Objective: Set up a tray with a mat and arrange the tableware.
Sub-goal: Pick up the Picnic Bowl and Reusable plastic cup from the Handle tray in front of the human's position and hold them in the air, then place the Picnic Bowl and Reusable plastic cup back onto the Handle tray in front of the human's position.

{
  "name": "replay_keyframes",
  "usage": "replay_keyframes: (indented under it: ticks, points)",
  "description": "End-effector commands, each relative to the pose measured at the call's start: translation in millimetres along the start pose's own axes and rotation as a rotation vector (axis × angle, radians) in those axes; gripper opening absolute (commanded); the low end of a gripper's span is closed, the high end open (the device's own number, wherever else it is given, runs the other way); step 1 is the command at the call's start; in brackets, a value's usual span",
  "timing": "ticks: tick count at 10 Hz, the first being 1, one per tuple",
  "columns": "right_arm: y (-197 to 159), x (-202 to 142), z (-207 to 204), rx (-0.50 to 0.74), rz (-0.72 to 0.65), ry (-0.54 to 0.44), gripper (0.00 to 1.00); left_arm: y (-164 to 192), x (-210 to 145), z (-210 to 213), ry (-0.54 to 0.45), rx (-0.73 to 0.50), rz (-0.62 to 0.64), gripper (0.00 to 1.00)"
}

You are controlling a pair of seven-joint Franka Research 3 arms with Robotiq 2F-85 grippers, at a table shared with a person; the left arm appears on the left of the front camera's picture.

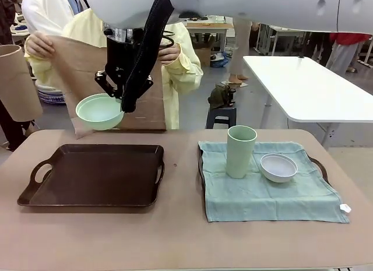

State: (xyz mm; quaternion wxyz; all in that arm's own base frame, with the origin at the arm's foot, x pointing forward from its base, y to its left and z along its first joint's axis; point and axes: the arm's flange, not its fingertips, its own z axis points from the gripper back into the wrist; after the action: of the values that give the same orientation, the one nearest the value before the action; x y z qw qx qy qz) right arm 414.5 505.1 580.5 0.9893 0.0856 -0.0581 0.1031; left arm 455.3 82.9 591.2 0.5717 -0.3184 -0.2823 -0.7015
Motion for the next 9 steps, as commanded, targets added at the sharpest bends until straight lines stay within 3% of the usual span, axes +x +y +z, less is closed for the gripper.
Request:
replay_keyframes:
  ticks: [1,9]
  points:
    - [1.2,-4.5,1.0,-0.020,0.006,0.014,0.00,0.8,12.7,3.6,-0.009,0.035,-0.049,0.29]
    - [1.2,-4.5,1.0,-0.020,0.006,0.014,0.00,0.8,12.7,3.6,-0.009,0.035,-0.049,0.29]
